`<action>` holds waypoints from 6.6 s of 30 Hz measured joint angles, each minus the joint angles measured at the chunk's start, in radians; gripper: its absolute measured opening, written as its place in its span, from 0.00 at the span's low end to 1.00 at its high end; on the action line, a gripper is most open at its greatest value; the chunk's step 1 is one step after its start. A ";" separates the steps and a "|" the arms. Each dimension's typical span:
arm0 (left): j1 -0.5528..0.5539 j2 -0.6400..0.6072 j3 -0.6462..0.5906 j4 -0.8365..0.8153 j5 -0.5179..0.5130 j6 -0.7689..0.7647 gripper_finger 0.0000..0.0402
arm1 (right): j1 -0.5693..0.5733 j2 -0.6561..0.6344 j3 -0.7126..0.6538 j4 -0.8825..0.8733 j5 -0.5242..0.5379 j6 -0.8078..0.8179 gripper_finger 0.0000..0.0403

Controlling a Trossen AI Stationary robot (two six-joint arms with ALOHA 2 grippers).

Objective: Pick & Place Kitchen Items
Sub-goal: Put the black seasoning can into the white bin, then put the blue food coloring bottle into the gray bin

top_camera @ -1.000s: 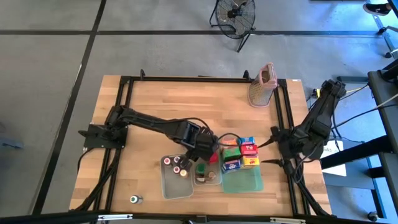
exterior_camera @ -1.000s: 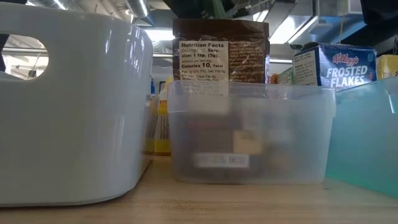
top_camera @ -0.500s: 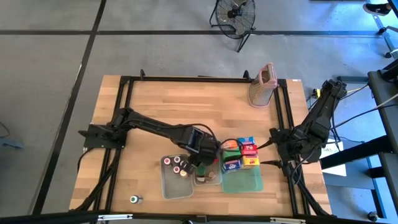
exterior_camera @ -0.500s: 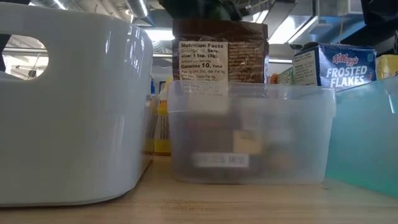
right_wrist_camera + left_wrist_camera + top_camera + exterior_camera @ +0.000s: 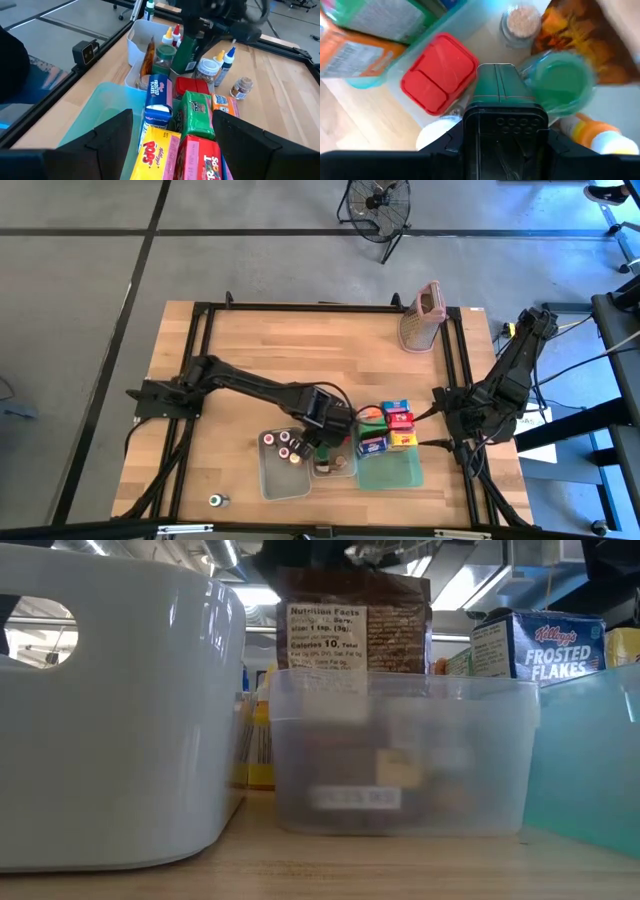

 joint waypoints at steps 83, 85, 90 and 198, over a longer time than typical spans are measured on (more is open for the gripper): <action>0.023 0.054 -0.001 0.085 0.010 -0.030 0.35 | 0.000 0.071 0.000 -0.017 0.000 0.000 0.68; 0.018 0.054 -0.001 0.083 0.007 -0.007 0.35 | 0.000 0.070 0.000 -0.017 0.000 0.000 0.68; 0.010 0.054 -0.001 0.087 0.006 -0.001 0.35 | 0.000 0.070 0.000 -0.017 -0.001 0.000 0.68; -0.121 -0.019 0.298 -0.413 -0.225 -0.310 0.52 | 0.000 0.070 0.001 -0.032 0.000 0.000 0.68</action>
